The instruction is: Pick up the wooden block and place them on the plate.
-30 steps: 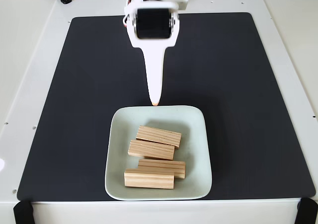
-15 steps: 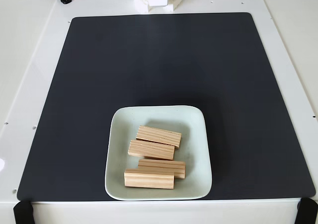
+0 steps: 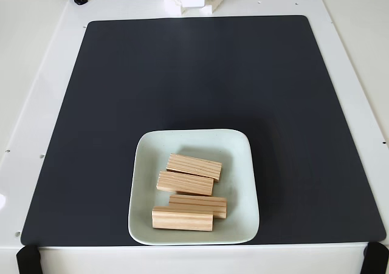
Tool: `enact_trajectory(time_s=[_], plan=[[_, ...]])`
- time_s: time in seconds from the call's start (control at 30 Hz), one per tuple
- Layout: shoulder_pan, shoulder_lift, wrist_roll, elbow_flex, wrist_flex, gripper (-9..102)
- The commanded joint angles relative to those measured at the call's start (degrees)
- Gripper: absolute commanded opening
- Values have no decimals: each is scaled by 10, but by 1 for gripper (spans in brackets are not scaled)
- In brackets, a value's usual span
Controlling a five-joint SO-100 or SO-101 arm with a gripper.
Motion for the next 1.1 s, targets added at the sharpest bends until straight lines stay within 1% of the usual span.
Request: enact_trajectory(time_s=[0.0,0.03,0.13,0.23,0.4,0.53,0.73,1.07], plan=[[11,4,2,18,116,0],[11,6,6,28,157,0],[18,12,62,69,256,0],[21,15,89,105,309,0],[33,16,98,133,397,0],[46,16,98,127,497,0],[42,17,98,110,570,0],[42,14,98,105,575,0]])
